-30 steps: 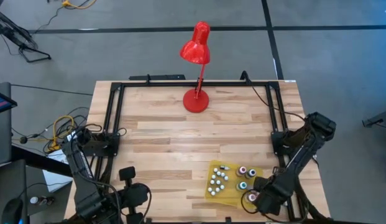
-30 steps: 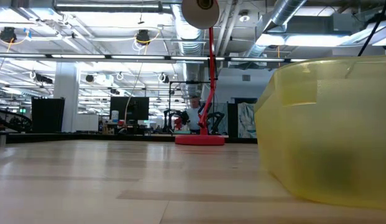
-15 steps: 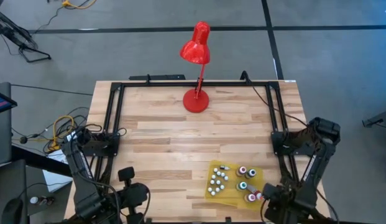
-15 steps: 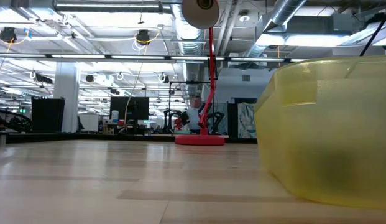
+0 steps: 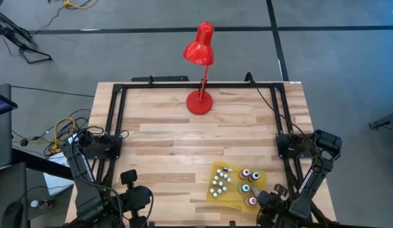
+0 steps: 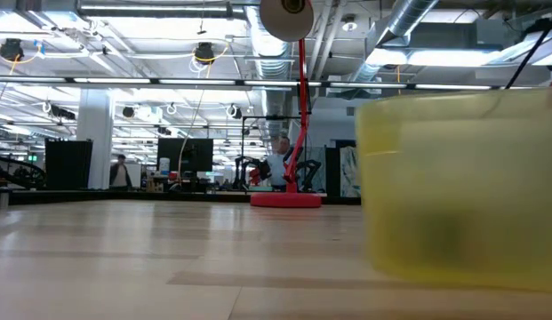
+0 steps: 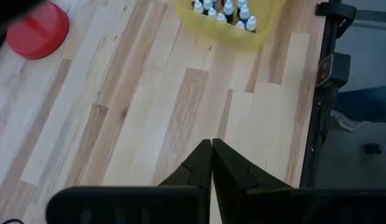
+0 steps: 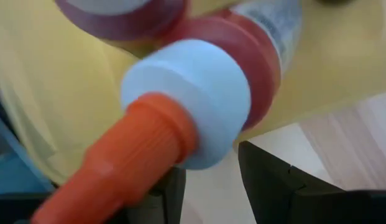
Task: Pick & Place food coloring
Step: Put the green food coloring into the yellow bin
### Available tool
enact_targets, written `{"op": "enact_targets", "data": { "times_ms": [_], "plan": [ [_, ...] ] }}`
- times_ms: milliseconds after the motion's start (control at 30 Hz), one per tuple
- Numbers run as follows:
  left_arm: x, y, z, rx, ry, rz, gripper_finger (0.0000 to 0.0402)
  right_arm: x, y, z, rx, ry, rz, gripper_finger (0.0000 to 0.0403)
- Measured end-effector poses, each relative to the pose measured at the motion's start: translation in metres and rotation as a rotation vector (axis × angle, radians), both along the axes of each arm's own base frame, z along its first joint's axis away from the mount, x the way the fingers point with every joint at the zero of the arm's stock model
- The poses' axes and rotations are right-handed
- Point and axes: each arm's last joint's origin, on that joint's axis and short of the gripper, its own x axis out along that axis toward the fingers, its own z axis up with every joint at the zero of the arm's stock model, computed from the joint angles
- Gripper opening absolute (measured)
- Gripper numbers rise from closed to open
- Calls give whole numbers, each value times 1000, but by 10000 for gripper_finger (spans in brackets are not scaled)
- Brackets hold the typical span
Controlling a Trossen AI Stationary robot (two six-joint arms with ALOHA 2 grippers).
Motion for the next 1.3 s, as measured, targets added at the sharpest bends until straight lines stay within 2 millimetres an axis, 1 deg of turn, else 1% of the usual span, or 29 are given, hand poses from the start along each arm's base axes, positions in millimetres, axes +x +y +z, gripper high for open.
{"op": "enact_targets", "data": {
  "times_ms": [133, 300, 500, 567, 633, 700, 800, 900, 1000, 1100, 1167, 1300],
  "plan": [
    [0, 0, 0, 1, 1, -1, 4, 9, -4, 1, -35, -73, 0, 135],
    [0, 0, 0, 1, 1, -2, 4, 31, -15, 1, -79, -107, 32, 134],
    [0, 0, 0, -9, 16, -4, 4, 68, -41, 1, -143, -98, 81, 133],
    [-1, -1, 0, -10, 18, -4, 4, 78, -50, 1, -134, -68, 76, 132],
    [-1, -1, 0, -10, 18, -4, 4, 83, -56, 3, -93, -9, 83, 132],
    [-1, -1, 0, -10, 18, -4, 4, 82, -58, 8, -37, 39, 87, 132],
    [-1, -1, 0, -10, 18, -4, 4, 74, -60, 25, 25, 56, 75, 132],
    [-1, -1, 0, -6, 19, -10, 4, 62, -61, 47, 90, 34, 22, 133],
    [0, 0, 0, -4, 18, -10, 4, 46, -58, 64, 210, 106, -21, 133],
    [0, 0, 0, 0, 11, -9, 4, 30, -50, 67, 295, 257, -68, 139],
    [0, 0, 0, 7, 1, -8, 4, 22, -45, 66, 335, 357, -68, 151],
    [0, 0, 0, 15, -8, -10, 4, 19, -38, 56, 376, 512, -93, 198]
  ]
}}
